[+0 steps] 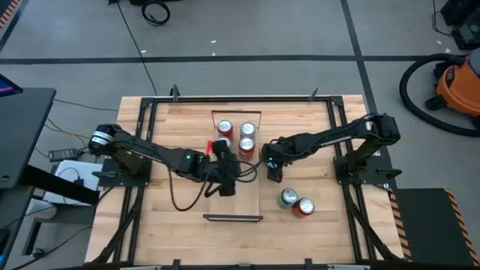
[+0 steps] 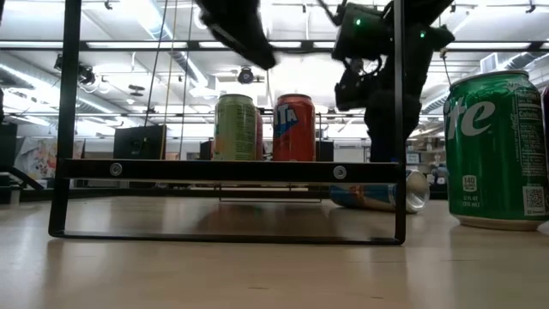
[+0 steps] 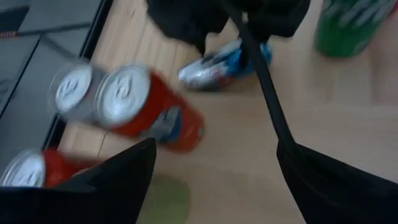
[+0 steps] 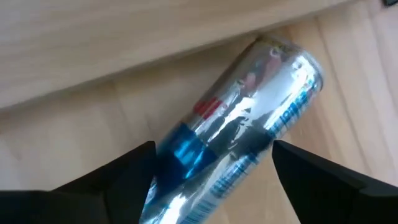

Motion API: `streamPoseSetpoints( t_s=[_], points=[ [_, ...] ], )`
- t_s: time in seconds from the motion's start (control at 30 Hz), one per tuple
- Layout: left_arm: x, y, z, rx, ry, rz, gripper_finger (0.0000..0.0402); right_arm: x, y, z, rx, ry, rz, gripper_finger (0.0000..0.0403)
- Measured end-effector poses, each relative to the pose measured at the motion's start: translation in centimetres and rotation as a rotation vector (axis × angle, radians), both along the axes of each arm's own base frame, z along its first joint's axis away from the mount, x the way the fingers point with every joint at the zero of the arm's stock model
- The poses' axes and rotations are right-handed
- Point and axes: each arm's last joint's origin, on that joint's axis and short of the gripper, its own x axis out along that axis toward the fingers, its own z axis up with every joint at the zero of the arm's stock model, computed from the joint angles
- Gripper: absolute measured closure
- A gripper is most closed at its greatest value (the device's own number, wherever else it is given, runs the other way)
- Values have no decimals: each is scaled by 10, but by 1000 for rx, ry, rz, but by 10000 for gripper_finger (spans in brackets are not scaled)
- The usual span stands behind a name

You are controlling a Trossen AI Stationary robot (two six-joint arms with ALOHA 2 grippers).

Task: Place canned beverage on shelf
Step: Put the blue soda can on the shelf

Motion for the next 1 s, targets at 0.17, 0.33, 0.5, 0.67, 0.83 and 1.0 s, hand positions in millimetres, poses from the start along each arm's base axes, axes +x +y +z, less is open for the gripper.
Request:
streamPoseSetpoints(
  t_s=[0.17, 0.33, 0.5, 0.67, 0.83, 1.0],
  points=[
    [-10, -3, 3, 14, 20, 46, 57, 3, -4, -12, -4, 53, -9, 78],
    [-12, -9, 2, 14, 15, 44, 57, 3, -8, -20, 24, 87, -7, 110],
    [-12, -9, 2, -2, 7, 61, 57, 4, -12, -25, 35, 104, 9, 144],
    [-12, -11, 2, -4, 6, 53, 57, 3, -16, -24, 33, 103, 29, 151],
    [-11, -12, 3, -3, -5, 43, 57, -6, -15, -8, 10, 81, 46, 151],
    [-10, -13, 4, -15, -22, 49, 57, -19, -6, 11, -51, -32, 64, 150]
  ],
)
